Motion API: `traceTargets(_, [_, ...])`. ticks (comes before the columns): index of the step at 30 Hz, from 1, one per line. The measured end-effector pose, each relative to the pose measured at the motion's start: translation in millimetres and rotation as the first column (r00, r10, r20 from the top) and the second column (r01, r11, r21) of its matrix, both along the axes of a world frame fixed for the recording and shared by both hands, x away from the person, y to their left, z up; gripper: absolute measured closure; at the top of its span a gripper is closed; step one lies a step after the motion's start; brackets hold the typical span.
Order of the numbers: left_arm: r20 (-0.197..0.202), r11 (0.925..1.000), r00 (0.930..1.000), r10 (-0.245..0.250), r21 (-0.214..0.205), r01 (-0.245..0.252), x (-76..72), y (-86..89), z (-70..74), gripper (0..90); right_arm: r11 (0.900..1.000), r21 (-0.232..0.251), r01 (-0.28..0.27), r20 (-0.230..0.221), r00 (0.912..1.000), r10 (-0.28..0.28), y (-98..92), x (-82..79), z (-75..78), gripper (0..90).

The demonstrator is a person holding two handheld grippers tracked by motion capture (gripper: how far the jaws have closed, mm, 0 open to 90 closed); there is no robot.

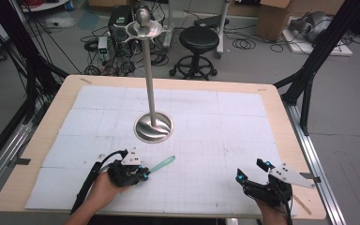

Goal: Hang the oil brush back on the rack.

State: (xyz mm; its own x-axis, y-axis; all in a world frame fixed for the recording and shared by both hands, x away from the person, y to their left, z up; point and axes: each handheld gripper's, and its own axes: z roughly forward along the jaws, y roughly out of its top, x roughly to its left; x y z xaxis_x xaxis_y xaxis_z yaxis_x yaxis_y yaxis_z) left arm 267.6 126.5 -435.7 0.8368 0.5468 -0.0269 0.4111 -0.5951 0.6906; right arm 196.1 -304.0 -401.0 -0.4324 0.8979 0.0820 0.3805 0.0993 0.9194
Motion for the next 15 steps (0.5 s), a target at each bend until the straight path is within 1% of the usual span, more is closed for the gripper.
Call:
traceTargets(2, [-0.007,1.0000,1.0000,0.001,-0.006,-0.001,0.7,0.5,-0.1,81.9,0.9999,0.013,0.004,-0.008,1.0000,-0.004,-0.7,-0.2,0.0,17.3])
traceTargets(4, [-0.013,0.9999,0.9999,0.004,-0.013,-0.004,1.4,1.1,-0.1,82.0,0.9998,0.016,0.009,-0.008,0.9999,-0.009,-1.9,-0.7,0.2,17.3])
traceTargets(7, [-0.035,0.9995,0.9994,0.005,-0.030,-0.006,3.9,3.5,0.4,82.0,0.9995,0.028,0.013,-0.011,0.9999,-0.012,-3.3,-0.9,0.2,17.4])
traceTargets(8, [-0.038,0.9991,0.9992,0.008,-0.041,-0.010,4.1,4.2,0.8,82.0,0.9994,0.033,0.015,-0.017,0.9998,-0.014,-3.3,-1.1,0.2,17.4])
traceTargets(10, [-0.035,0.9978,0.9993,0.010,-0.066,-0.012,3.9,5.8,3.1,82.1,0.9994,0.033,0.011,-0.015,0.9998,-0.011,-3.3,-0.7,-0.3,17.4])
traceTargets(12, [-0.039,0.9948,0.9992,0.012,-0.100,-0.016,3.6,8.2,6.4,82.1,0.9996,0.028,0.007,-0.014,0.9999,-0.007,-2.6,-0.2,-0.7,17.4])
traceTargets(15, [-0.017,0.9886,0.9996,0.024,-0.148,-0.026,2.6,12.3,11.9,82.1,0.9996,0.030,0.001,-0.017,0.9999,-0.001,-1.0,0.3,-1.0,17.4])
